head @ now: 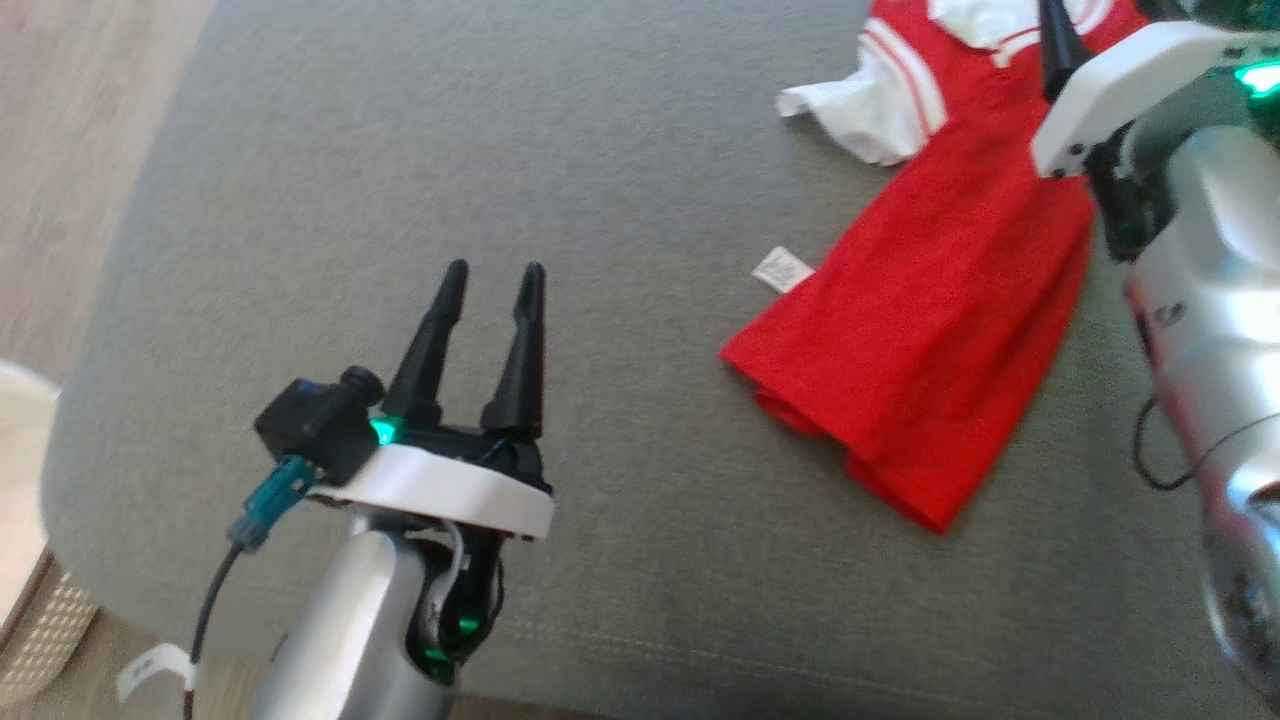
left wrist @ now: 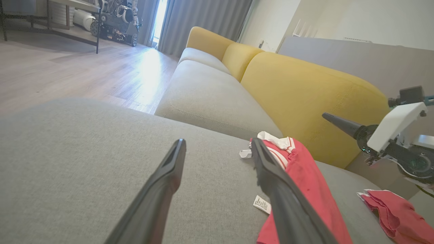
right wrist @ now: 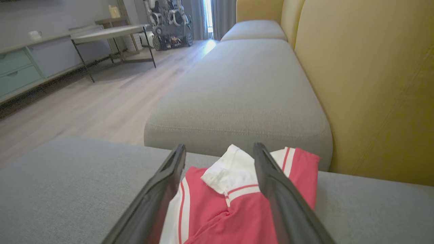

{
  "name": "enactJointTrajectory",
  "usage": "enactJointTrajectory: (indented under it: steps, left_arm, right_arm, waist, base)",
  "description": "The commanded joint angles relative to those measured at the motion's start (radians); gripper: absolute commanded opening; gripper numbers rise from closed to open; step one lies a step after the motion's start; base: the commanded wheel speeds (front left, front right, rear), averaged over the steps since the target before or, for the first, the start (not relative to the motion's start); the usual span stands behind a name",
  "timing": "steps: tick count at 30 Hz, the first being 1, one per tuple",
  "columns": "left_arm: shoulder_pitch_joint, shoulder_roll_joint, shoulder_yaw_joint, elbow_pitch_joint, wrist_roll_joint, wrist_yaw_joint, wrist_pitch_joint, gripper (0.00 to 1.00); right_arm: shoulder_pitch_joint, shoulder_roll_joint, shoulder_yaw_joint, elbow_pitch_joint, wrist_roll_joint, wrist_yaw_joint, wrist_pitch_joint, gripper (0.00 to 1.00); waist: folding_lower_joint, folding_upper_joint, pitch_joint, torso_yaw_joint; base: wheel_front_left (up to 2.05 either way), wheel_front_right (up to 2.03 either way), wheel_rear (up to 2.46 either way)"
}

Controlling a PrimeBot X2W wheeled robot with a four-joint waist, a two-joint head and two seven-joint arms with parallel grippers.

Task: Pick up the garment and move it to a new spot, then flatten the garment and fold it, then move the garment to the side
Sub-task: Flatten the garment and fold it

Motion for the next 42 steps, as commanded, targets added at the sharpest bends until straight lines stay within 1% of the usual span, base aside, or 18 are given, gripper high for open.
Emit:
enactJointTrajectory:
  steps: [1, 3, 6, 10, 11, 14, 17, 21, 25, 29, 35, 39, 42]
  left_arm:
    - [-0.016, 0.006, 0.054, -0.033, 0.015, -0.001, -0.006, 1.0]
    - [-0.011, 0.006, 0.071, -0.036, 0.025, -0.003, -0.006, 1.0]
    - [-0.009, 0.006, 0.097, -0.045, 0.036, -0.006, -0.006, 1.0]
    - [-0.007, 0.006, 0.126, -0.066, 0.044, -0.004, -0.006, 1.0]
    - [-0.007, 0.006, 0.126, -0.066, 0.044, -0.004, -0.006, 1.0]
    - [0.0, 0.006, 0.142, -0.079, 0.047, -0.002, -0.006, 1.0]
    - [0.008, 0.006, 0.153, -0.087, 0.05, -0.001, -0.006, 1.0]
    - [0.016, 0.006, 0.162, -0.095, 0.05, 0.0, -0.006, 1.0]
    - [0.031, 0.006, 0.16, -0.091, 0.04, -0.001, -0.006, 1.0]
    - [0.051, 0.006, 0.156, -0.083, 0.041, -0.002, -0.006, 1.0]
    - [0.056, 0.006, 0.145, -0.084, 0.037, -0.005, -0.006, 1.0]
    - [0.045, 0.006, 0.134, -0.085, 0.031, -0.005, -0.006, 1.0]
    - [0.038, 0.006, 0.128, -0.085, 0.028, -0.004, -0.006, 1.0]
  right_arm:
    - [0.036, 0.039, 0.037, -0.061, 0.021, 0.003, -0.045, 1.0]
    - [0.075, 0.05, 0.065, -0.105, 0.044, 0.003, -0.079, 1.0]
    - [0.145, 0.047, 0.098, -0.195, 0.077, 0.003, -0.117, 1.0]
    - [0.268, 0.021, 0.097, -0.354, 0.1, 0.003, -0.142, 1.0]
    - [0.268, 0.021, 0.097, -0.354, 0.1, 0.003, -0.142, 1.0]
    - [0.381, 0.006, 0.059, -0.499, 0.081, 0.003, -0.147, 1.0]
    - [0.51, 0.019, -0.019, -0.671, 0.049, 0.003, -0.148, 1.0]
    - [0.679, 0.067, -0.115, -0.88, -0.009, 0.003, -0.148, 1.0]
    - [0.808, 0.106, -0.161, -1.022, -0.06, 0.003, -0.148, 1.0]
    - [0.897, 0.128, -0.178, -1.088, -0.091, 0.003, -0.143, 1.0]
    - [0.937, 0.14, -0.172, -1.136, -0.111, 0.003, -0.123, 1.0]
    - [0.931, 0.141, -0.122, -1.145, -0.118, 0.003, -0.102, 1.0]
    - [0.915, 0.142, -0.043, -1.135, -0.127, 0.003, -0.075, 1.0]
  waist:
    - [0.0, 0.0, -0.047, -0.064]
    - [0.0, 0.0, -0.062, -0.095]
    - [0.0, 0.0, -0.077, -0.136]
    - [0.0, 0.0, -0.091, -0.183]
    - [0.0, 0.0, -0.091, -0.183]
    - [0.0, 0.0, -0.097, -0.211]
    - [0.0, 0.0, -0.1, -0.229]
    - [0.0, 0.0, -0.097, -0.242]
    - [0.0, 0.0, -0.095, -0.244]
    - [0.0, 0.0, -0.099, -0.244]
    - [0.0, 0.0, -0.088, -0.229]
    - [0.0, 0.0, -0.074, -0.202]
    - [0.0, 0.0, -0.059, -0.177]
  base:
    - [0.0, 0.0, 0.0]
    - [0.0, 0.0, 0.0]
    - [0.0, 0.0, 0.0]
    - [0.0, 0.0, 0.0]
    - [0.0, 0.0, 0.0]
    - [0.0, 0.0, 0.0]
    - [0.0, 0.0, 0.0]
    - [0.0, 0.0, 0.0]
    - [0.0, 0.0, 0.0]
    - [0.0, 0.0, 0.0]
    - [0.0, 0.0, 0.0]
    - [0.0, 0.0, 0.0]
    - [0.0, 0.0, 0.0]
